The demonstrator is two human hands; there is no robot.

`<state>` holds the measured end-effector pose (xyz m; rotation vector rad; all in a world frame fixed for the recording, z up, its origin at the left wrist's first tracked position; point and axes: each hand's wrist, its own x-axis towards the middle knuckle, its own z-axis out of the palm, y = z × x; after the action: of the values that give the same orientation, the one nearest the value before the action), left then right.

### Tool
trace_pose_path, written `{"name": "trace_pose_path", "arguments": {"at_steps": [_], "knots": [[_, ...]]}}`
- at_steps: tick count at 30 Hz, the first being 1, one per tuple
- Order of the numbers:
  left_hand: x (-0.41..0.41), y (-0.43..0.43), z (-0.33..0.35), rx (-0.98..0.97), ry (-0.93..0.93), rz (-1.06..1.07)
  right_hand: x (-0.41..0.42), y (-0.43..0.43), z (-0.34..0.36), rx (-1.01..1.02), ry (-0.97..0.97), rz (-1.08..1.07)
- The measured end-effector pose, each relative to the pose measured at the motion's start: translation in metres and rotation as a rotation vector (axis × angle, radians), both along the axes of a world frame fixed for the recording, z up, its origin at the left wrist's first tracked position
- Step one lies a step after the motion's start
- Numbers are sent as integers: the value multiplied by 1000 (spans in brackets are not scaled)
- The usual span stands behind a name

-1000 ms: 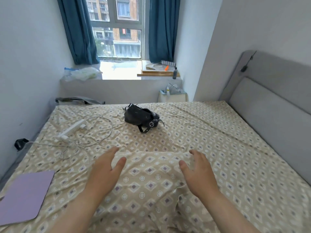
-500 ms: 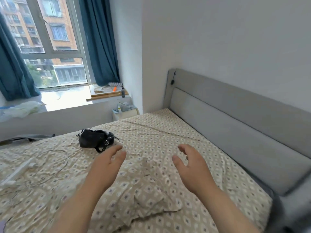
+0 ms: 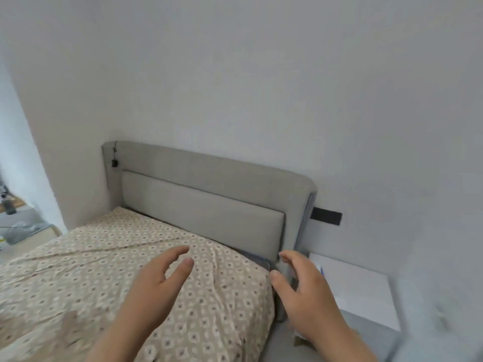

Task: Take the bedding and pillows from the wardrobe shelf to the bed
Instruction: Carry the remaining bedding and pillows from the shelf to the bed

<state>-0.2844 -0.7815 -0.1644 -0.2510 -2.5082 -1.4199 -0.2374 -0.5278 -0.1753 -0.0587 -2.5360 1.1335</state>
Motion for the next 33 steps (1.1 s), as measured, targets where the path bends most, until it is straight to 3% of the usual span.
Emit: {"name": "trace_pose_path", "arguments": {"at_steps": [14,25,33], "knots": [[10,313,49,99,20,-783,171,222,43,-93,119,-776],[33,504,68,150,-1,-1319,237,284,64,-26,88,-1357],[102,595,83,95,73,-1656,294,285,79,37,86,-1741]]}}
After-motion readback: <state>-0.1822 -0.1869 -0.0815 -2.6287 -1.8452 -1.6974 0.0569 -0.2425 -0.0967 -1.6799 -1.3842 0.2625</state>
